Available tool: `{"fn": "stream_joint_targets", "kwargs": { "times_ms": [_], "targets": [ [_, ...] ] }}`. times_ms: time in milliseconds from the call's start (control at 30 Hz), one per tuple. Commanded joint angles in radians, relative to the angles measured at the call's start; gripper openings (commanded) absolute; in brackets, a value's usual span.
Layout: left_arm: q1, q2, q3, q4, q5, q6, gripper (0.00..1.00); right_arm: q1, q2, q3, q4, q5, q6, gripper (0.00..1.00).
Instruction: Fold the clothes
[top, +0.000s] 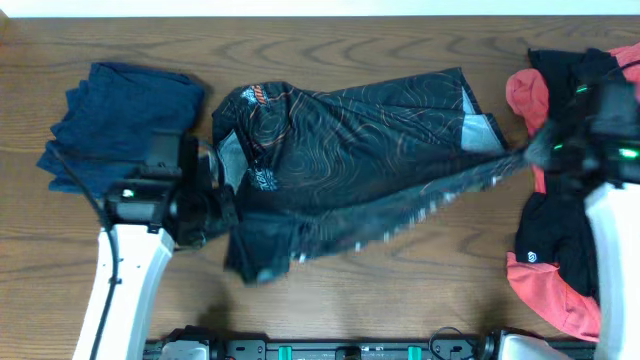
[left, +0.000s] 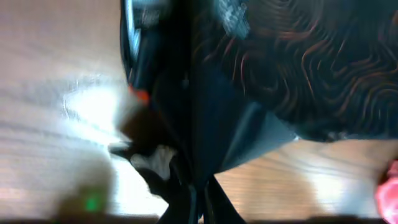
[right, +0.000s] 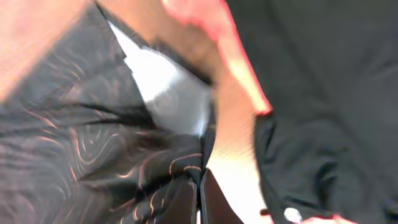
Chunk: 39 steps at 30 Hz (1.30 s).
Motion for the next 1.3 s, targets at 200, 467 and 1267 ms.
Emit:
{"fn": "stream_joint_targets", "kwargs": {
  "times_ms": [200,467,1267],
  "targets": [
    [0.076,-0.007,0.425,-0.118,0.017,0.086,0.06,-0.122,-0.039,0.280,-0.165,0.002,-0.098,0.01],
    [0.126,-0.029,0.697,-0.122,0.067,0.085,0.06,-0.156,-0.043,0.482,-0.241,-0.001,-0.140,0.01],
    [0.126,0.032,1.055,-0.138,-0.063,0.076,0.06,-0.179,0.056,0.821,-0.292,-0.082,-0.188,0.01]
  ]
}}
